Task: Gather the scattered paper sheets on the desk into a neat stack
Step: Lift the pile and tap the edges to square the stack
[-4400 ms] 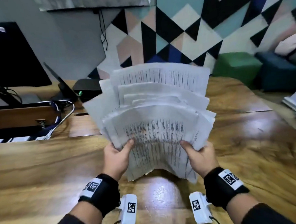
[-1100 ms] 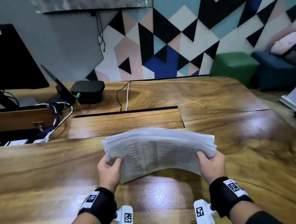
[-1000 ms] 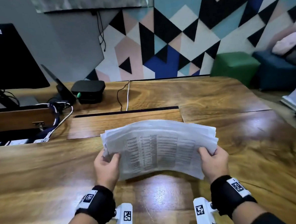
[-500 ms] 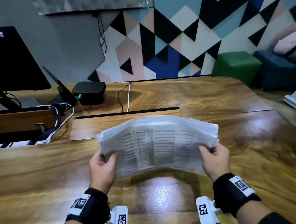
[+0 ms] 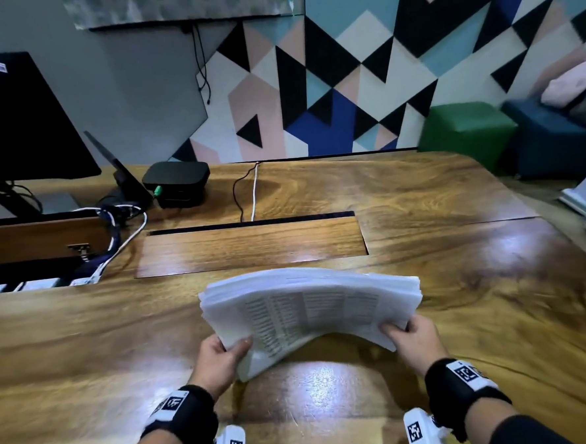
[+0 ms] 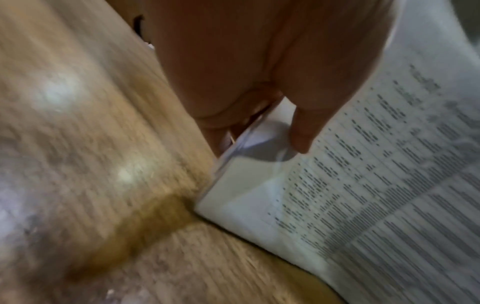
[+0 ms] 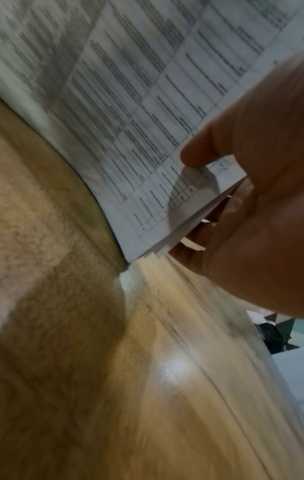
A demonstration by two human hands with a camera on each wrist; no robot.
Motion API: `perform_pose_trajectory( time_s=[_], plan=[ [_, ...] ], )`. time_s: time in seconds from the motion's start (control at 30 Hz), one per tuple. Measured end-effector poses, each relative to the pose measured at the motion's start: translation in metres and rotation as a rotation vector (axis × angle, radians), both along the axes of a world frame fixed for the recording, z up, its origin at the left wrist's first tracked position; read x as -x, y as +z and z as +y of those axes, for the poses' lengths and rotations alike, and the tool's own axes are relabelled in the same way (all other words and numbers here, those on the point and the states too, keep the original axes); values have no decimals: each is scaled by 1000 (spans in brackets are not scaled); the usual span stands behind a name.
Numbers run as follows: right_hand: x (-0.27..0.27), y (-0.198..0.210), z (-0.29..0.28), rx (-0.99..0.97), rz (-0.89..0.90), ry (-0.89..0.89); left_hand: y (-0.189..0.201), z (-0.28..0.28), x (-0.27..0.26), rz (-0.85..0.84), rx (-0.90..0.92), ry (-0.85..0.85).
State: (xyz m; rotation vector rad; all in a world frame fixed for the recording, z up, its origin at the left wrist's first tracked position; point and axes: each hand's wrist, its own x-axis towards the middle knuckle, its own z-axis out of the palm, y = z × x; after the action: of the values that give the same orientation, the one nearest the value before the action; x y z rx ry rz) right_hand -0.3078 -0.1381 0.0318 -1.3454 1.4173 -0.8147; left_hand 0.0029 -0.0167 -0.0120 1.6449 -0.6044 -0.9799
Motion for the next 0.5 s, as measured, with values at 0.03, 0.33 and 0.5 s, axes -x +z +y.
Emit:
perform_pose_trajectory(
  time_s=[0.03,0.33,0.5],
  plan=[
    [-1,5,0,8,-5,-3,5,-2,2,-29,22,-1],
    [-20,39,11,190,-305,-131,56,-5,35,-92,332,267],
    [-26,23,25,204,-232,-224,41,1,38,-61,219,362]
  ],
)
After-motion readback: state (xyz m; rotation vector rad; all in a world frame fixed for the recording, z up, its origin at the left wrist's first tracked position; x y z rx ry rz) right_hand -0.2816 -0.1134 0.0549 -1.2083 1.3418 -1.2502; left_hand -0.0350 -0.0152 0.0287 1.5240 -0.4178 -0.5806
